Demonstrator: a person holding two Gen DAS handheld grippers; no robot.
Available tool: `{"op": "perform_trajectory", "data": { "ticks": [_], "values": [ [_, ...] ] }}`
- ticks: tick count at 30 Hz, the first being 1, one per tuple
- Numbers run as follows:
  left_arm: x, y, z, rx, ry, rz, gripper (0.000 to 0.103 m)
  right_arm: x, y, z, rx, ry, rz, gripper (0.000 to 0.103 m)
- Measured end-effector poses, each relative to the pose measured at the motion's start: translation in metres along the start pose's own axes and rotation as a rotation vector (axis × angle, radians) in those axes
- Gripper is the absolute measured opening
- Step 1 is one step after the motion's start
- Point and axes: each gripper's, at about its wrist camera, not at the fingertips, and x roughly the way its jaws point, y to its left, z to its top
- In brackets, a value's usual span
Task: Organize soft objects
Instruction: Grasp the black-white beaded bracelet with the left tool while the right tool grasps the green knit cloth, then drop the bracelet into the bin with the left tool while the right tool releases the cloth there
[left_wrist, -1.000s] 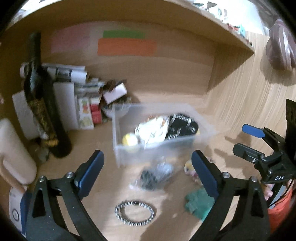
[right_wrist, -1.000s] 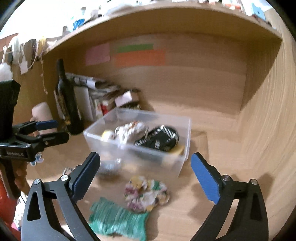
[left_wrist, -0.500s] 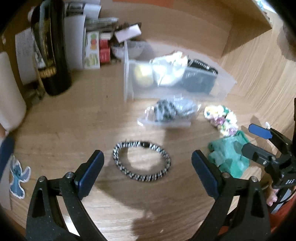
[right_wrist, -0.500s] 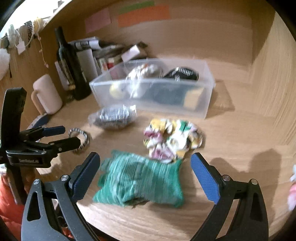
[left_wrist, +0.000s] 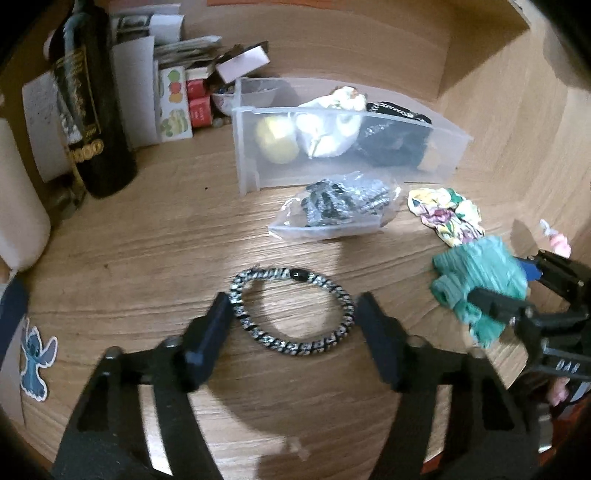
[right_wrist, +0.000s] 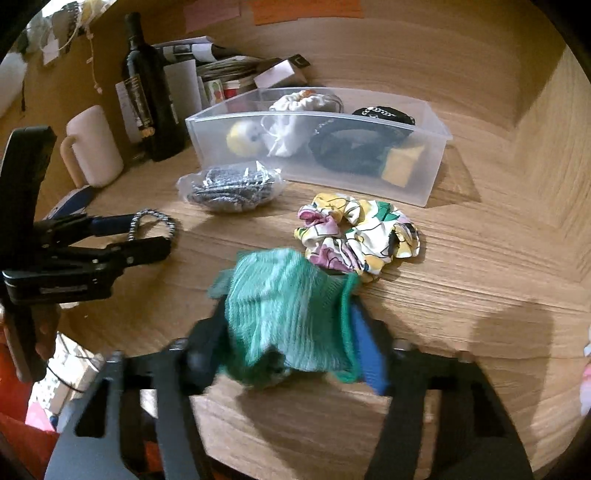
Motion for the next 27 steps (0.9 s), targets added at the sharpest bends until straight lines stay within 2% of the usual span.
{"op": "perform_trajectory", "data": {
  "ticks": [3, 5, 10, 14, 20, 27],
  "values": [
    [-0.002, -0.002, -0.001, 0.012, -0.003, -0.016, 0.046, -0.003, -0.002, 0.000, 0.005, -0.001, 0.017, 0.031],
    [-0.004, -0.003, -0.001, 0.015, 0.001, -0.027, 0.031, -0.007, -0.002, -0.001, -0.001, -0.007, 0.009, 0.028],
    [-0.013, 0.001, 0.001, 0.001, -0.019, -0.056, 0.012, -0.022, -0.001, 0.003, 0.005, -0.042, 0.017, 0.026],
    [-0.025, 0.004, 0.008, -0.023, -0.061, -0.076, 0.011, -0.035, -0.005, 0.012, 0.015, -0.092, 0.011, 0.025],
    [-0.043, 0.003, 0.022, -0.020, -0.129, -0.065, 0.011, -0.052, -0.011, 0.028, 0.017, -0.171, -0.020, 0.025],
    [-0.059, 0.005, 0.051, -0.012, -0.217, -0.063, 0.011, -0.064, -0.022, 0.056, 0.020, -0.265, -0.058, 0.025]
  ]
}}
